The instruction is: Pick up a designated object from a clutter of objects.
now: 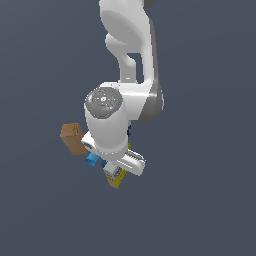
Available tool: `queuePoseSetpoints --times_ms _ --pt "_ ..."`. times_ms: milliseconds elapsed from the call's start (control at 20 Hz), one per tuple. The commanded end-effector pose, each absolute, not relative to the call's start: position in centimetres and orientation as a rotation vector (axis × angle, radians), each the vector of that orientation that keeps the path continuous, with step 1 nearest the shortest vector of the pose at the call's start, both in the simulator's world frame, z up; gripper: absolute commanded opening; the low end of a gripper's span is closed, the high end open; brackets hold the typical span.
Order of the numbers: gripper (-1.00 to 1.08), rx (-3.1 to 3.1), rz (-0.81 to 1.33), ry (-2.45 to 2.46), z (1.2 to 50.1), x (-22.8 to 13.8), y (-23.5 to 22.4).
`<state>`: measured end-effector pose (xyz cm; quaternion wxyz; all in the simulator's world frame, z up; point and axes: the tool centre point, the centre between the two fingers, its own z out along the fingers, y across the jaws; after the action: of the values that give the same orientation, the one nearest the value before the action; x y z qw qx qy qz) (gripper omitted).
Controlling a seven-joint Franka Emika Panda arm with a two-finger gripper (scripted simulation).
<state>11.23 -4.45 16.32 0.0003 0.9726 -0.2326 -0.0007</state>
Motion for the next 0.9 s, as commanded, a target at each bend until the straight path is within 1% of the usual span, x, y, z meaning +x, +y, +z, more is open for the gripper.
queuePoseSetpoints --times_ms 0,350,850 --pt "-1.0 3.055 0.0 -0.73 17.4 11.0 -3.8" --pt "-1.0 3.055 0.0 -0.729 22.4 9.5 -0.7" --pt "-1.0 3.053 0.001 -0.73 32.7 6.5 5.6"
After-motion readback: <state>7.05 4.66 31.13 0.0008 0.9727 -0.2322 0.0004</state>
